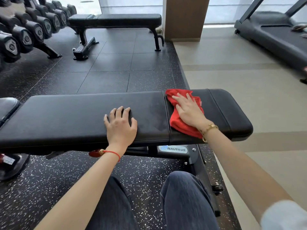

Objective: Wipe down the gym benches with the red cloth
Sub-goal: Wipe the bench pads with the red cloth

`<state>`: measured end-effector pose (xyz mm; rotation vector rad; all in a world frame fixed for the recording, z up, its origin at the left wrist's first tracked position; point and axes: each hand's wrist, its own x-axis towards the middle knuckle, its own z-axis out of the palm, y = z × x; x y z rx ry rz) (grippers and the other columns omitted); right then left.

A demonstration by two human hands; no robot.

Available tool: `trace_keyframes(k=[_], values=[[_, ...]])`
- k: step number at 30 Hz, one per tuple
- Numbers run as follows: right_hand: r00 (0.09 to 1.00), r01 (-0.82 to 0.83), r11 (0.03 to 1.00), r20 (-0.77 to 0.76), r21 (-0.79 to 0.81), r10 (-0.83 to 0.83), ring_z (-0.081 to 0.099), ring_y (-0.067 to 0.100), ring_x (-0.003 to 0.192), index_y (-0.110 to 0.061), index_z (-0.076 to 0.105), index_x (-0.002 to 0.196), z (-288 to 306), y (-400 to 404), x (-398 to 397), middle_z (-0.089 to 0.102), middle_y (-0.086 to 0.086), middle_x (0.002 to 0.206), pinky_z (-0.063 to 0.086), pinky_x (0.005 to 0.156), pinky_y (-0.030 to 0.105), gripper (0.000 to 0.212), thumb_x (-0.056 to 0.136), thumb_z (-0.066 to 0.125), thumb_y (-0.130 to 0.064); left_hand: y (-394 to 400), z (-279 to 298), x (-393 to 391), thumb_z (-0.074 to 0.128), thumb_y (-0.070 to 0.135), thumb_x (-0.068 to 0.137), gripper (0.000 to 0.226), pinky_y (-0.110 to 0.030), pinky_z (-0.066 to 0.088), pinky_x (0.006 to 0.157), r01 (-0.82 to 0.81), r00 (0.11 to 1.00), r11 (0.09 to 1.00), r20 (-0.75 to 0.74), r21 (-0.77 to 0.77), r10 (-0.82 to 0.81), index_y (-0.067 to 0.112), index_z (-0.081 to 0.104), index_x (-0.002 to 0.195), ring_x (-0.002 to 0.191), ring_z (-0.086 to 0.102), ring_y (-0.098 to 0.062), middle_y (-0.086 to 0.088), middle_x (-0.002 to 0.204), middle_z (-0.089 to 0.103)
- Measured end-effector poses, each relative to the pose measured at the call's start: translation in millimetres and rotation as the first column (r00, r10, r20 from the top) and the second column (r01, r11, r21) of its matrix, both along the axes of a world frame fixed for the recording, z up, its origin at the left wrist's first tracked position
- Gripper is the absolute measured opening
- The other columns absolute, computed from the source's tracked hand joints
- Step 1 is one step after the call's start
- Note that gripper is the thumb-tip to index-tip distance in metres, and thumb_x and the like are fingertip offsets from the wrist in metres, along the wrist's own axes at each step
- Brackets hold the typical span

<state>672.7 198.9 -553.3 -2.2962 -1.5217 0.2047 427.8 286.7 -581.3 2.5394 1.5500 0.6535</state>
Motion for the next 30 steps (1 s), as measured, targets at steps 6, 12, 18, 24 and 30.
trace_keyframes(k=[6, 12, 18, 24, 30], values=[[0.997, -0.07, 0.997, 0.024, -0.02, 0.071, 0.01, 0.029, 0.149, -0.024, 0.031, 0.149, 6, 59, -42, 0.019, -0.001, 0.161, 0.0, 0.121, 0.044, 0.048, 0.101, 0.034, -0.024, 1, 1, 1, 0.048, 0.035, 0.091, 0.044, -0.055, 0.022, 0.116, -0.015, 1.0, 1.0, -0.003, 0.014, 0.016, 0.022, 0.054, 0.133, 0.137, 0.038, -0.028, -0.005, 0.143, 0.05], [0.959, -0.276, 0.958, 0.09, 0.076, 0.269, 0.013, 0.021, 0.149, -0.026, 0.033, 0.148, -4, -9, -73, 0.024, -0.006, 0.159, 0.001, 0.122, 0.037, 0.048, 0.101, 0.037, -0.02, 1, 0, -1, 0.048, 0.035, 0.094, 0.046, -0.053, 0.019, 0.118, -0.007, 1.0, 1.0, -0.004, 0.01, 0.007, 0.021, 0.052, 0.138, 0.14, 0.034, -0.027, -0.005, 0.147, 0.048], [0.998, -0.057, 0.996, 0.036, 0.062, 0.055, 0.014, 0.024, 0.149, -0.025, 0.034, 0.148, -3, -20, -15, 0.023, -0.002, 0.159, -0.002, 0.12, 0.034, 0.048, 0.101, 0.037, -0.02, -1, 0, -2, 0.045, 0.035, 0.096, 0.048, -0.052, 0.016, 0.12, 0.002, 1.0, 1.0, -0.011, 0.0, -0.002, 0.021, 0.048, 0.142, 0.142, 0.031, -0.026, -0.004, 0.151, 0.044], [0.999, 0.046, 0.999, 0.026, -0.009, -0.045, 0.009, 0.031, 0.149, -0.022, 0.028, 0.151, 3, 42, -12, 0.016, 0.002, 0.161, -0.002, 0.122, 0.044, 0.049, 0.102, 0.032, -0.024, 1, 1, 0, 0.048, 0.035, 0.093, 0.045, -0.054, 0.02, 0.117, -0.006, 1.0, 1.0, 0.011, 0.008, 0.006, 0.021, 0.053, 0.136, 0.138, 0.036, -0.028, -0.004, 0.144, 0.049], [0.992, -0.123, 0.991, 0.001, 0.058, 0.123, 0.012, 0.025, 0.149, -0.027, 0.035, 0.147, -4, 6, -29, 0.023, -0.004, 0.159, -0.001, 0.121, 0.04, 0.048, 0.1, 0.038, -0.019, 2, -1, -1, 0.048, 0.035, 0.092, 0.045, -0.054, 0.021, 0.117, -0.005, 1.0, 1.0, 0.019, 0.024, 0.004, 0.021, 0.054, 0.135, 0.137, 0.037, -0.027, -0.004, 0.144, 0.05]])
